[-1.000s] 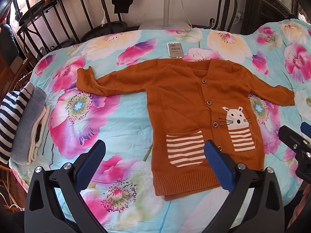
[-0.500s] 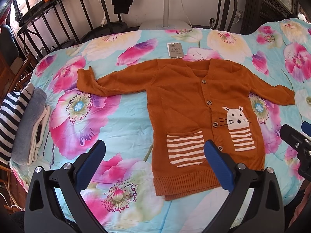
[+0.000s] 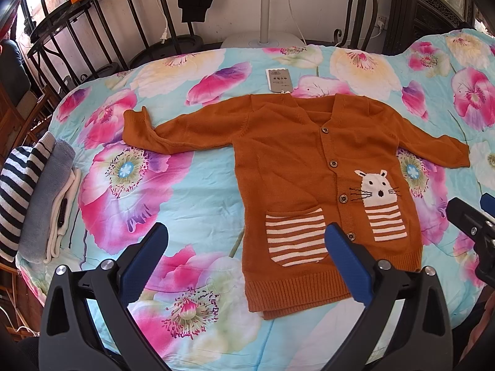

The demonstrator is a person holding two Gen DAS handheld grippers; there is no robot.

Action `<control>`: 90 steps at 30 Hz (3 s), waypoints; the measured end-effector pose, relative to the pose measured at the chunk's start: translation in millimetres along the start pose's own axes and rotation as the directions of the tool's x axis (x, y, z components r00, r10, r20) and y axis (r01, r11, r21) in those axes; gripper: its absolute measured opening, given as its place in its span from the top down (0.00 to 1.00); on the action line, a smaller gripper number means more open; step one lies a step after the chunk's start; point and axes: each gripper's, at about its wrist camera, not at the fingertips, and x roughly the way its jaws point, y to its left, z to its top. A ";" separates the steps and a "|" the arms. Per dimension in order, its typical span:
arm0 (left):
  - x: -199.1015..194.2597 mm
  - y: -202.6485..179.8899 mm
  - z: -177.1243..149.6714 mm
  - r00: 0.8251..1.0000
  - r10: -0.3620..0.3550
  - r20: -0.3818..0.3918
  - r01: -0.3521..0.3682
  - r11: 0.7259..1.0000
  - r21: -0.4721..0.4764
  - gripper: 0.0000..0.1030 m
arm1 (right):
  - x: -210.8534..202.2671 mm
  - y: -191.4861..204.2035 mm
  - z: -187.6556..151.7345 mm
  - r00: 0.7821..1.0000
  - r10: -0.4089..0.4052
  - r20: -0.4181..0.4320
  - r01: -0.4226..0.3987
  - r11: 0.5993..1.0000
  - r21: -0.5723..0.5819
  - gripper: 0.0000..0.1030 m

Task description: Fold small clothes

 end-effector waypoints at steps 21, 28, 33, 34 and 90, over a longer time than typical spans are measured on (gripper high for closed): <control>1.3 -1.0 -1.2 1.000 0.002 -0.001 -0.002 1.000 0.001 0.04 | -0.6 2.3 0.4 1.000 -0.002 -0.003 0.002 1.000 -0.002 0.03; 1.2 -1.2 -1.1 1.000 0.002 -0.002 -0.002 1.000 0.003 0.04 | -0.6 2.2 0.6 1.000 -0.002 -0.003 0.002 1.000 -0.003 0.03; 1.5 -1.2 -1.1 1.000 0.002 -0.005 -0.002 1.000 0.002 0.04 | -2.4 0.3 1.9 1.000 -0.019 0.014 0.019 1.000 -0.001 0.03; 1.9 -0.1 -1.4 1.000 0.003 -0.005 -0.003 1.000 0.002 0.04 | -3.9 -1.5 3.0 0.999 -0.028 0.028 0.028 1.000 0.002 0.03; 78.3 64.1 84.9 0.982 0.158 -0.106 -0.165 0.985 -0.059 0.04 | 124.9 -282.2 90.2 0.982 -0.064 0.178 -0.089 0.675 0.733 0.93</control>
